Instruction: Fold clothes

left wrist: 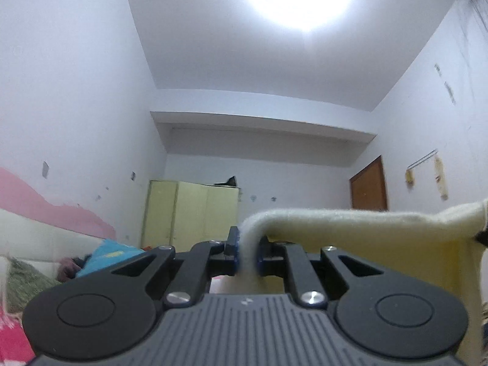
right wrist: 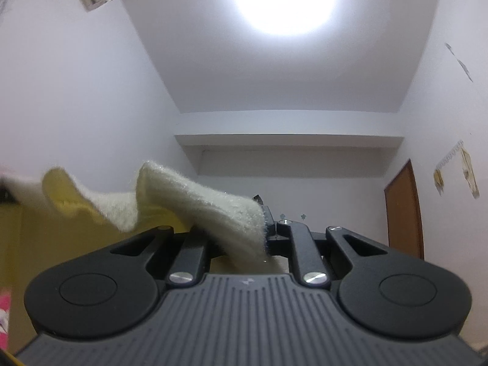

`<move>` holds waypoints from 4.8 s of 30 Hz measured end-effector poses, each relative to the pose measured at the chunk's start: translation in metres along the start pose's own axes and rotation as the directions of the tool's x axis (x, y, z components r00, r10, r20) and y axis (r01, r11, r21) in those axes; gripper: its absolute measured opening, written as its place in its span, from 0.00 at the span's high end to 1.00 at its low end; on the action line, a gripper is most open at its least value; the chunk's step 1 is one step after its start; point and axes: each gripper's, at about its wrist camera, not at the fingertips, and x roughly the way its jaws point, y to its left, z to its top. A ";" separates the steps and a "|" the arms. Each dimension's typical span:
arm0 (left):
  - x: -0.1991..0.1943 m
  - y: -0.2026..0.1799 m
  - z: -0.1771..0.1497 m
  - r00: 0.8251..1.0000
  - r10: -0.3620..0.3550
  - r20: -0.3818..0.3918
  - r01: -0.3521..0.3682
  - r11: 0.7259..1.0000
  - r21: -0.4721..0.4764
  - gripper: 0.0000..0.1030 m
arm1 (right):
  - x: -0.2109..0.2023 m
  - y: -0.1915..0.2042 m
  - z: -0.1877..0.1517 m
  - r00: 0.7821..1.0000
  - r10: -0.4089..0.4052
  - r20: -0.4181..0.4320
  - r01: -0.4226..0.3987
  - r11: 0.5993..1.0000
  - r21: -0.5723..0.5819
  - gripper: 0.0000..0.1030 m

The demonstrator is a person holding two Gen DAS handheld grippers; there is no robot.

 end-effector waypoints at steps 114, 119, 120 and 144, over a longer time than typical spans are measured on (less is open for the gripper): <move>0.045 0.074 -0.298 0.522 -0.194 -0.830 -0.085 0.957 -0.278 0.20 | -0.048 -0.099 -0.337 0.489 0.296 -0.821 0.642 0.515 0.568 0.73; 0.052 0.077 -0.304 0.518 -0.138 -0.844 -0.125 0.964 -0.235 0.22 | -0.037 -0.095 -0.308 0.578 0.251 -0.777 0.556 0.575 0.600 0.88; 0.053 0.077 -0.305 0.516 -0.134 -0.846 -0.131 0.964 -0.233 0.22 | -0.030 -0.096 -0.300 0.603 0.245 -0.759 0.527 0.592 0.610 0.88; 0.060 0.083 -0.316 0.500 -0.145 -0.854 -0.143 0.958 -0.247 0.23 | 0.068 -0.151 -0.256 0.676 0.233 -0.699 0.329 0.753 0.569 0.49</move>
